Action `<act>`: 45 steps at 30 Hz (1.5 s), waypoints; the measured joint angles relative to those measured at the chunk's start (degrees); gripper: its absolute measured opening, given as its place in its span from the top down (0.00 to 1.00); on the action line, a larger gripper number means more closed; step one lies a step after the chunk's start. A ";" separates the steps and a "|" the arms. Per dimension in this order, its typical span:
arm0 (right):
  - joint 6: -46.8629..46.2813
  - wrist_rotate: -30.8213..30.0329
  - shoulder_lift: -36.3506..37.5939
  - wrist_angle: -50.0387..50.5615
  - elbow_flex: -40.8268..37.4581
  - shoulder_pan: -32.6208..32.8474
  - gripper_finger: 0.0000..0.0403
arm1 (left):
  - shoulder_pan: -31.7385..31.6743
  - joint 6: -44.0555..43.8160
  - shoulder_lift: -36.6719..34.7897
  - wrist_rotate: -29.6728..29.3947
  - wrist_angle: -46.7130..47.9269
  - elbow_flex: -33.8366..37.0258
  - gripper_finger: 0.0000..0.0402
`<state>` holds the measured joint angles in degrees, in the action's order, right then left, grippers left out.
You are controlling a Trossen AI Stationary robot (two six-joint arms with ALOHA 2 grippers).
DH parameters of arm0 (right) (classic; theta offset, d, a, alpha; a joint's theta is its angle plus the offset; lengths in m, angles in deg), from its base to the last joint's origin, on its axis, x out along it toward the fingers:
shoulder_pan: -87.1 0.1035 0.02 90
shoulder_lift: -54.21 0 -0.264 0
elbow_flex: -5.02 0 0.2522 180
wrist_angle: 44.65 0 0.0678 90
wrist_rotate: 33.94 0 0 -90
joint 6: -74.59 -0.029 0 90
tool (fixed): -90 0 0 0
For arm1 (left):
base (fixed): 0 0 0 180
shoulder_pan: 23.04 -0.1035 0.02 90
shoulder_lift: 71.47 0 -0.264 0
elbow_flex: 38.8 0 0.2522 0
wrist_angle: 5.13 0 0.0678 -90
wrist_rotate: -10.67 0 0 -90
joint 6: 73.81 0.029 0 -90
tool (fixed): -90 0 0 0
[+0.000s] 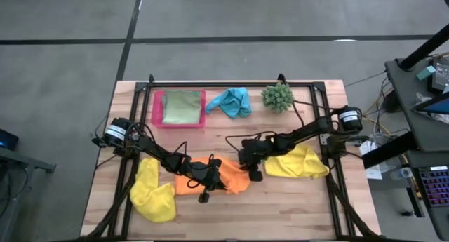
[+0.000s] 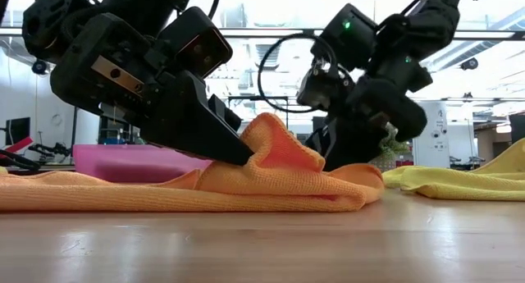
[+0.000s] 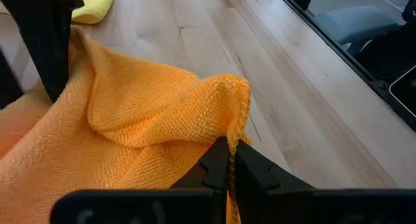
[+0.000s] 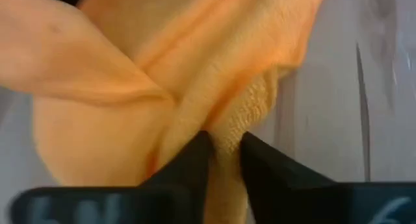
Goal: Fold microfiber towels
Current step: Fold the orange towel
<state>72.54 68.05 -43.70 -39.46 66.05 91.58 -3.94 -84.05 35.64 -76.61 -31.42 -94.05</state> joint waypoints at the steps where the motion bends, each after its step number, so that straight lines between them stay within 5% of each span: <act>1: 0.06 -0.17 0.37 0.03 0.17 0.43 0.85 | 0.00 -0.01 0.00 0.00 -0.02 0.00 1.00; 4: 0.88 -3.39 1.77 0.36 0.40 1.96 0.96 | 0.00 -0.01 0.00 0.00 -0.02 0.00 1.00; 11: 10.80 -17.77 6.91 1.83 0.73 9.47 0.98 | 0.00 -0.12 0.00 0.00 0.00 0.05 1.00; 15: 11.40 -20.94 6.44 1.24 1.42 13.70 0.98 | -0.17 -0.14 0.00 0.04 -0.04 0.20 1.00; 22: -1.06 -12.91 6.18 4.67 2.09 13.36 0.90 | -0.74 -0.12 0.00 0.02 -1.15 0.17 1.00; 32: -9.93 -0.98 4.25 5.72 7.14 13.58 0.66 | -0.72 -1.49 -0.26 -0.04 -0.27 0.26 1.00; 38: -7.47 -3.82 4.41 17.33 12.11 13.63 0.57 | -0.50 -1.47 -0.28 -0.04 0.81 0.46 1.00; 45: 0.53 -17.81 5.73 25.62 15.12 12.77 0.58 | -0.52 -1.43 -0.28 -0.04 1.13 0.52 1.00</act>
<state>73.07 50.25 -37.97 -13.84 81.17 104.35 -4.47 -85.48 35.36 -76.65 -30.29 -93.53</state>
